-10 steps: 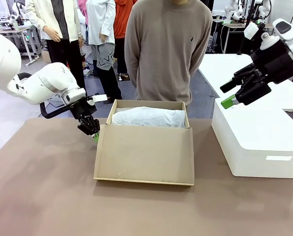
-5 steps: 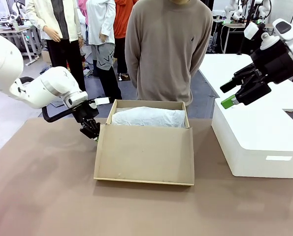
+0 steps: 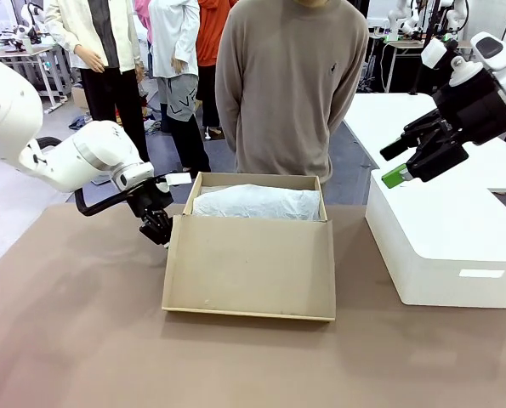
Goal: Pack the shoes into the box.
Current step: Close the Shoes Box, then press down on the lid of the Shoes Box.
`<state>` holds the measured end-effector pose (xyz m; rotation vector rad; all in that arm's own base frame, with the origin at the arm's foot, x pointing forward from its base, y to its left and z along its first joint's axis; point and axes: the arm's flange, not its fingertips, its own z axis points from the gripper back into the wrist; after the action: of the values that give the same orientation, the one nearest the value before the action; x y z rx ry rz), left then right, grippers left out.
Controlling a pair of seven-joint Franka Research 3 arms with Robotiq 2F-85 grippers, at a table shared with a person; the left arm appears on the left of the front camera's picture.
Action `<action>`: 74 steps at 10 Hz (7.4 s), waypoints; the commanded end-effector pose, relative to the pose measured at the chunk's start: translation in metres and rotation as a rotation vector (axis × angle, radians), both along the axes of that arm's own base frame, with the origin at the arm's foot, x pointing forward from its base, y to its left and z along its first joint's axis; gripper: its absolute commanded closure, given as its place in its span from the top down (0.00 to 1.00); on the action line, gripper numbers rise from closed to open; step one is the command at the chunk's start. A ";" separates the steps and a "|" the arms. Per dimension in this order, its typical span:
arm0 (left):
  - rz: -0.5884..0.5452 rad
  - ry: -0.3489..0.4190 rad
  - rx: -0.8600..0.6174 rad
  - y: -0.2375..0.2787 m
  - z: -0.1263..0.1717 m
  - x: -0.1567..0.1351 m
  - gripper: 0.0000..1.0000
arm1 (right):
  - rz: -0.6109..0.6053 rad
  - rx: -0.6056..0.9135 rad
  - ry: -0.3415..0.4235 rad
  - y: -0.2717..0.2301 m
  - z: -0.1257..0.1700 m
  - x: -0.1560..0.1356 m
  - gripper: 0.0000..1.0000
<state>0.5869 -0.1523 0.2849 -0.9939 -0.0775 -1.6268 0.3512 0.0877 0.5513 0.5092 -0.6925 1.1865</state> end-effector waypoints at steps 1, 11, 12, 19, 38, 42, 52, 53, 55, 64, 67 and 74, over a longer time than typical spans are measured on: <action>-0.004 0.021 -0.045 0.000 -0.001 -0.006 0.00 | 0.023 0.030 -0.017 0.001 0.000 0.003 1.00; -0.036 0.104 -0.156 -0.004 0.002 -0.011 0.00 | 0.023 0.030 -0.017 0.001 0.000 0.003 1.00; -0.040 0.121 -0.183 -0.004 0.003 -0.011 0.00 | 0.023 0.030 -0.017 0.001 0.000 0.003 1.00; 0.020 0.213 -0.359 0.003 0.028 -0.019 0.00 | 0.023 0.030 -0.017 0.001 0.000 0.003 1.00; 0.584 -0.170 -0.381 0.030 0.110 -0.036 0.00 | 0.023 0.030 -0.017 0.001 0.000 0.003 1.00; 0.584 -0.170 -0.381 0.030 0.110 -0.036 0.00 | 0.023 0.030 -0.017 0.001 0.000 0.003 1.00; 0.555 -0.344 -0.113 0.025 0.179 -0.078 0.21 | 0.037 -0.073 0.040 0.028 0.014 0.029 1.00; 0.568 -0.366 -0.077 0.027 0.191 -0.087 0.40 | 0.066 -0.090 0.048 0.041 0.018 0.042 1.00; 0.538 -0.338 -0.046 0.030 0.212 -0.107 0.78 | 0.083 -0.146 0.040 0.072 0.024 0.067 0.80; 0.877 -0.437 0.117 0.044 0.272 -0.160 1.00 | -0.199 -0.303 0.009 0.164 0.004 0.146 0.00; 0.875 -0.443 0.105 0.047 0.276 -0.156 1.00 | -0.175 -0.292 0.005 0.159 -0.005 0.144 0.00; 0.938 -0.430 0.151 0.039 0.279 -0.160 1.00 | -0.244 -0.314 0.067 0.181 -0.004 0.156 0.00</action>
<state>0.4304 -0.1087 0.5610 -0.3951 -0.6253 -0.9645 0.5002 0.2548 0.5453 0.2014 -0.5167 1.0636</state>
